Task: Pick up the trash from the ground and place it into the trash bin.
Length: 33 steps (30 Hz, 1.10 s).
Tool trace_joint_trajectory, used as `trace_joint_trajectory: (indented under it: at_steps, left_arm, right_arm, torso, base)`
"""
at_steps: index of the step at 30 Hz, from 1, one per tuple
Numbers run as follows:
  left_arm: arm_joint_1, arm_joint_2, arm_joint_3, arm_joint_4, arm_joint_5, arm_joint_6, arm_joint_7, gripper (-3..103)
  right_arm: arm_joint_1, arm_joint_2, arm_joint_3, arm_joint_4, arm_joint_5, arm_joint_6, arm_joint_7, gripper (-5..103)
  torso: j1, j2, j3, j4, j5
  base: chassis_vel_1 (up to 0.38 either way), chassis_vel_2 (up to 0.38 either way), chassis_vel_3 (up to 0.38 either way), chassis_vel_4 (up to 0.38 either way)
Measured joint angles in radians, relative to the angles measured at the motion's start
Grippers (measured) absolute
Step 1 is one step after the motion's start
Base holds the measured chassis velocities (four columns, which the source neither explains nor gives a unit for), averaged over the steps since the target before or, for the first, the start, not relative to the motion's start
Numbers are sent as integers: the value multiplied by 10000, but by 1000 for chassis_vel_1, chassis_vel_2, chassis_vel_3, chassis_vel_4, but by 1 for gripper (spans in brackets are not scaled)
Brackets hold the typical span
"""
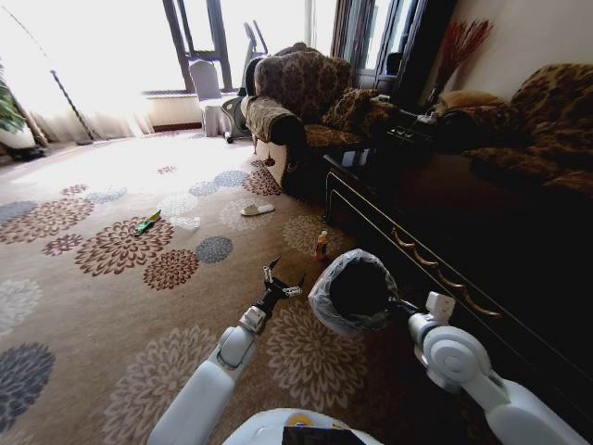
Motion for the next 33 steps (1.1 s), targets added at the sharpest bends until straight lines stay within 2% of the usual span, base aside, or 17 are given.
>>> trace_joint_trajectory:
  at_steps: [4, 6, 8, 9, 11, 13, 15, 17, 25, 33]
  left_arm:
    - [-438, -99, 98, 467, -72, 83, -230, 100]
    - [-786, -138, 254, 996, -404, 205, -401, 100]
    - [-1284, -149, 460, 1824, -893, 380, -681, 100]
    - [-1284, -149, 460, 1824, -893, 380, -681, 100]
    - [-2014, -180, 606, 3014, -1227, 438, -796, 100]
    - [-2297, -186, 649, 3449, -1353, 439, -794, 100]
    - [-2805, -219, 742, 4233, -1667, 436, -747, 100]
    - [-2959, -234, 767, 4472, -1784, 421, -700, 100]
    - [-3425, -318, 889, 5828, -3413, 200, -36, 100]
    - [-3486, -394, 839, 6124, -3613, 38, 256, 100]
  right_arm:
    - [-119, 122, 230, -36, 503, 79, 220, 0]
    - [-155, 194, 278, -43, 715, 263, 188, 0]
    - [-163, 256, 246, -60, 713, 381, 98, 0]
    - [-163, 256, 246, -60, 713, 381, 98, 0]
    - [-198, 299, 108, -113, 440, 501, -29, 0]
    - [-266, 301, 103, -142, 279, 531, -132, 0]
    - [-427, 299, 152, -186, -7, 625, -363, 0]
    - [-482, 300, 197, -197, -54, 636, -409, 0]
    - [-448, 275, -86, -324, -71, 433, -612, 0]
    - [-529, 243, -318, -364, -328, 476, -862, 0]
  torso:
    - [0, 0, 0, 0, 2]
    - [0, 0, 1, -1, 1]
    - [0, 0, 1, 0, -1]
    - [0, 0, 1, 0, -1]
    - [0, 0, 2, 1, 0]
    - [0, -1, 2, 0, 1]
    - [0, 0, 2, -1, 0]
    - [0, 0, 2, -1, 1]
    - [0, -1, 2, 2, 2]
    - [0, -1, 1, 0, 0]
  base:
    - [0, 0, 0, 0]
    - [0, 0, 0, 0]
    - [0, 0, 0, 0]
    - [0, 0, 0, 0]
    - [0, 0, 0, 0]
    - [0, 0, 0, 0]
    - [0, 0, 0, 0]
    - [0, 0, 0, 0]
    - [0, 0, 0, 0]
    - [0, 0, 0, 0]
